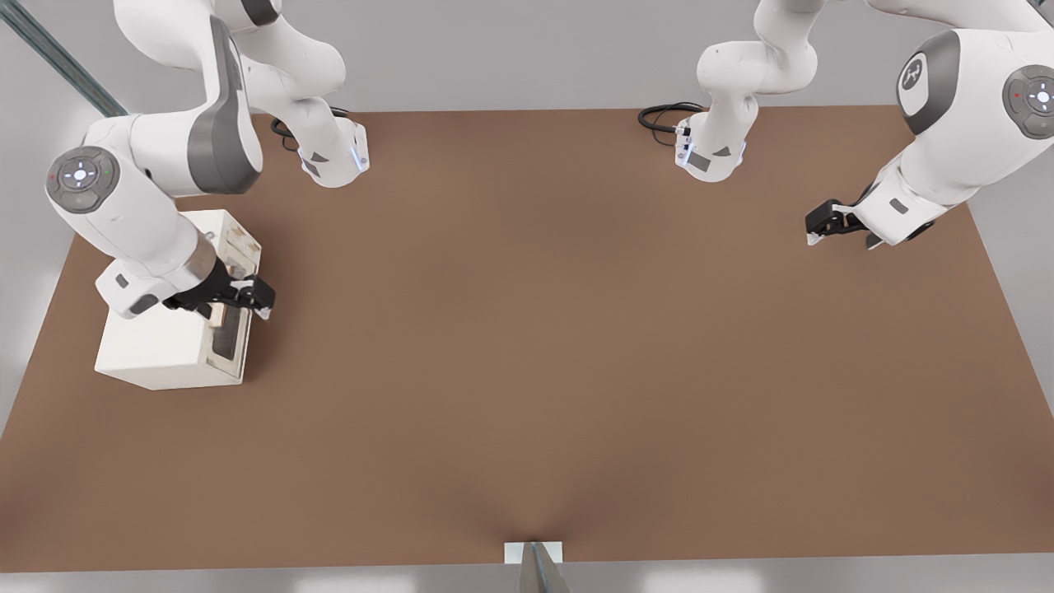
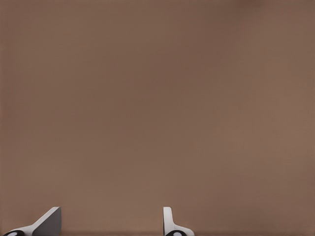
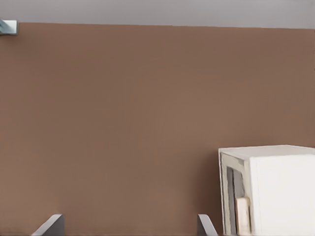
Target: Keep left arm still and open the oven door with right arm
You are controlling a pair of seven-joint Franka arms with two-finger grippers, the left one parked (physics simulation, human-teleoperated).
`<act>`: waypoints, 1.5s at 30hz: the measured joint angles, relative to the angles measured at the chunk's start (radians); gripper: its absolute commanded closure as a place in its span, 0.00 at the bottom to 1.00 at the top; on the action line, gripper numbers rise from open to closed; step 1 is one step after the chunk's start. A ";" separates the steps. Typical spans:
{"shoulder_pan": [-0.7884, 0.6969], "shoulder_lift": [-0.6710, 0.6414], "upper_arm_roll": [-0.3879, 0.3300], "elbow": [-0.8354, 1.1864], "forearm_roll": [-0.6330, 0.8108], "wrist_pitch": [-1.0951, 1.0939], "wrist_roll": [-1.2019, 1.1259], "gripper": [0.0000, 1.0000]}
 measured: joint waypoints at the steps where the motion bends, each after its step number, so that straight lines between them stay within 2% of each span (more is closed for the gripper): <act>1: 0.001 0.012 -0.002 0.005 -0.006 -0.005 -0.007 0.00; 4: 0.088 0.056 0.004 -0.032 -0.162 -0.053 -0.018 0.00; 7: 0.226 0.058 0.008 -0.161 -0.428 -0.119 -0.016 0.00; 8: 0.244 0.025 0.008 -0.266 -0.510 -0.121 -0.003 0.13; 9: 0.250 -0.007 0.008 -0.370 -0.585 -0.114 0.016 0.62; 10: 0.248 -0.027 0.008 -0.441 -0.651 -0.106 0.037 0.79; 13: 0.216 -0.042 0.003 -0.551 -0.790 -0.071 0.104 0.79; 18: 0.151 -0.020 0.000 -0.605 -0.872 0.008 0.202 0.79; 25: 0.098 0.050 -0.001 -0.623 -0.896 0.107 0.327 0.79; 45: 0.014 0.010 -0.002 -0.765 -0.929 0.250 0.518 0.79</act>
